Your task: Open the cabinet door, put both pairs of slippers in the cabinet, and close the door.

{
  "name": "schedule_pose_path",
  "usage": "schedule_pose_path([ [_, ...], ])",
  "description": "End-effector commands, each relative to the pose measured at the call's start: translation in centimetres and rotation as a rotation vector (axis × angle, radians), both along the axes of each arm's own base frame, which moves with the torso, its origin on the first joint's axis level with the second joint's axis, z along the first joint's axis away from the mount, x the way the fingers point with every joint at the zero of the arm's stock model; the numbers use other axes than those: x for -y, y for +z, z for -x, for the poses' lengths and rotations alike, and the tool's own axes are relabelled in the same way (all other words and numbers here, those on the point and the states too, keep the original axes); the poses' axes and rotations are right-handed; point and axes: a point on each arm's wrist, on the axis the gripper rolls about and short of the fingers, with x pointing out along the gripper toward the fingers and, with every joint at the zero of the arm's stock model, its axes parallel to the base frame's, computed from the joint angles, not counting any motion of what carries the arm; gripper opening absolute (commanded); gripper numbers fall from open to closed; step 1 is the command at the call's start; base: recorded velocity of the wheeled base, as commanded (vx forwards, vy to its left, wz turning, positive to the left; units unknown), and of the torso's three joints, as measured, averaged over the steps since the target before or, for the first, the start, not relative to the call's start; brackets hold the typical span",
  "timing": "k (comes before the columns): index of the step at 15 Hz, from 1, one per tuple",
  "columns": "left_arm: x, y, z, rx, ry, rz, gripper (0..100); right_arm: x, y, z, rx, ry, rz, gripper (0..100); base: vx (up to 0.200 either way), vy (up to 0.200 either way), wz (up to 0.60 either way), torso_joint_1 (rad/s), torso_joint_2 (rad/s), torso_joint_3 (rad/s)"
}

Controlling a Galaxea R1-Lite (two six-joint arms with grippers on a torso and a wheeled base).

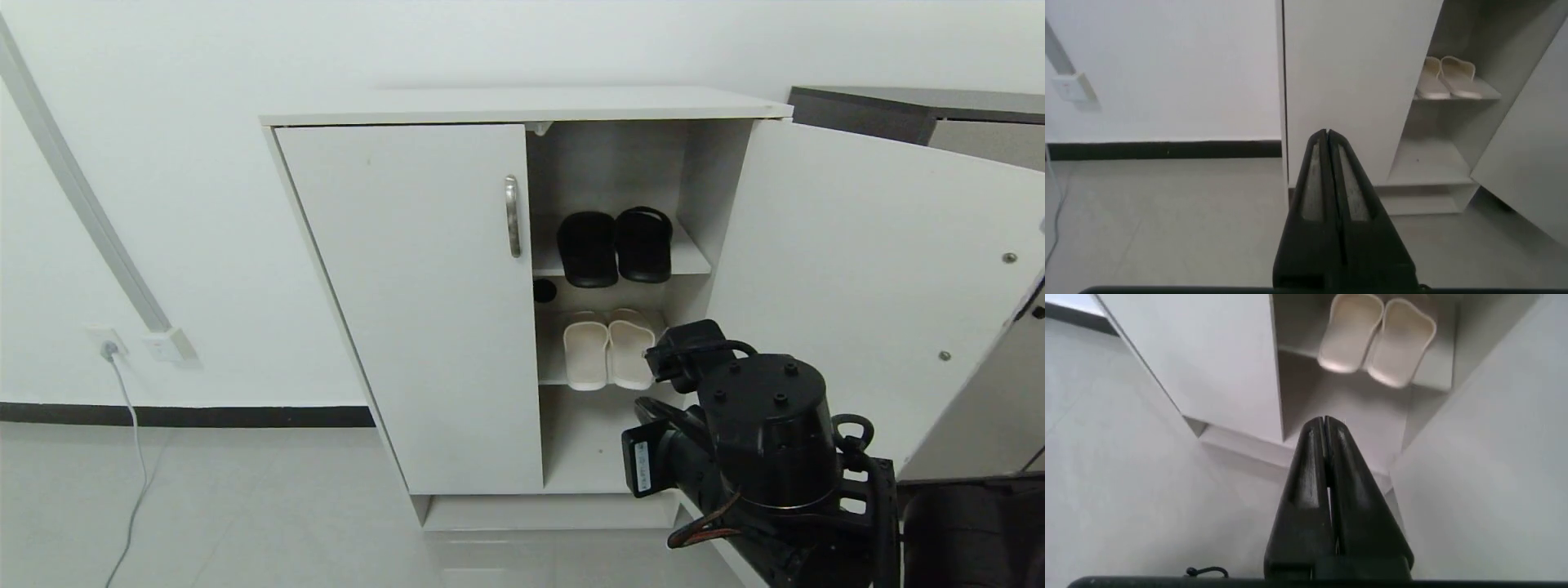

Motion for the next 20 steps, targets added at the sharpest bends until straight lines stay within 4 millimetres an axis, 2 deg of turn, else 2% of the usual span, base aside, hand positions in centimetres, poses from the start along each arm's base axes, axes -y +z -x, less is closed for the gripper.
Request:
schedule_pose_path([
  [1,0.0,-0.02,-0.02,-0.002,0.0,-0.001,0,-0.09,-0.34,-0.15,-0.006,-0.002,0.009,0,-0.2,0.0,0.0,0.002,0.0,0.002],
  [2,0.0,-0.02,-0.02,-0.002,0.0,-0.001,0,-0.09,-0.34,-0.15,-0.006,-0.002,0.009,0,-0.2,0.0,0.0,0.002,0.0,0.002],
  [20,0.0,-0.02,-0.02,-0.002,0.0,-0.001,0,0.08,-0.13,-0.05,0.003,-0.005,0.017,0,0.0,0.0,0.0,0.0,0.0,0.0],
])
